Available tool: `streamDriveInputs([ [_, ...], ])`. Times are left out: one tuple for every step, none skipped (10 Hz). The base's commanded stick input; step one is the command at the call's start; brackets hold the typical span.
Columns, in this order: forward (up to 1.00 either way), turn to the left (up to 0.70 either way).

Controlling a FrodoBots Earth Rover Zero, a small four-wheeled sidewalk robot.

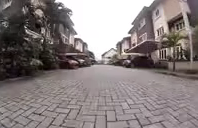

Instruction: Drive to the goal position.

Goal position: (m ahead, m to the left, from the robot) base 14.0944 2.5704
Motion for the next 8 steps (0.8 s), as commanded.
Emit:
streamDriveInputs([
  [0.7, 0.0],
  [0.7, 0.0],
  [0.7, 0.0],
  [0.7, 0.0],
  [0.7, 0.0],
  [0.7, 0.0],
  [0.7, 0.0],
  [0.7, 0.0],
])
